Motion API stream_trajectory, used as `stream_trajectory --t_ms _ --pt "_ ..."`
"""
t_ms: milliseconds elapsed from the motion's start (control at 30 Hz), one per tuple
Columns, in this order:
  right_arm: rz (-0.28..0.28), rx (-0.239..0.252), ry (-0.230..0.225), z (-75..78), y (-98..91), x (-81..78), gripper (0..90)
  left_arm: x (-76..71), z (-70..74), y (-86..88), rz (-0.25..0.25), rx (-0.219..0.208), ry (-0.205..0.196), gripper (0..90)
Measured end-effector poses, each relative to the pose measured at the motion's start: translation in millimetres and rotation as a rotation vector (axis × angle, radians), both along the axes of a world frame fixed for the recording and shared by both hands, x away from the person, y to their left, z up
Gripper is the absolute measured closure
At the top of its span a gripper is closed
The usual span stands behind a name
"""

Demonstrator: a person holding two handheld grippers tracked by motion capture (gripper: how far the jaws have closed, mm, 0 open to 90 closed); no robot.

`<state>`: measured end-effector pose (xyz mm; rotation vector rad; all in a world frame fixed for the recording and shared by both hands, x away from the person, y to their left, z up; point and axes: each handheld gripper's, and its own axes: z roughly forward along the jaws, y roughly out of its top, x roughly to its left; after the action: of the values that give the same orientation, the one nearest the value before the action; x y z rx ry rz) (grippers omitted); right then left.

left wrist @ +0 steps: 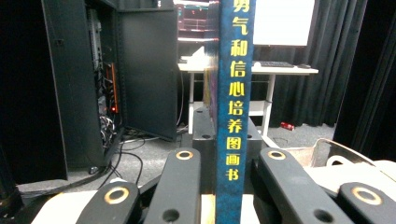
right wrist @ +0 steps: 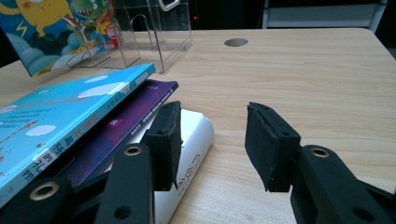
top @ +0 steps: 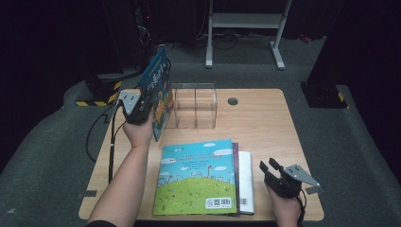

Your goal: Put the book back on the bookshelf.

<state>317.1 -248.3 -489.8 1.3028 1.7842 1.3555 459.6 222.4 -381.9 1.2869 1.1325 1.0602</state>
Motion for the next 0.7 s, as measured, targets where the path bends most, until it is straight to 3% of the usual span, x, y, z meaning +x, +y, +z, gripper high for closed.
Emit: stream_trajectory --t_ms 233,400,700 --pt "0.000 -0.002 0.000 0.0 -0.1 0.0 55.6 -5.4 -6.2 2.6 -0.001 -0.014 -0.009 82.5" --pt "0.004 -0.004 0.005 -0.5 1.7 0.1 55.6 -11.8 -9.7 4.2 -0.008 0.006 -0.003 82.0" --pt "0.007 -0.007 0.007 -1.2 3.1 0.6 55.6 -19.2 -10.7 6.9 -0.023 0.089 0.005 79.7"
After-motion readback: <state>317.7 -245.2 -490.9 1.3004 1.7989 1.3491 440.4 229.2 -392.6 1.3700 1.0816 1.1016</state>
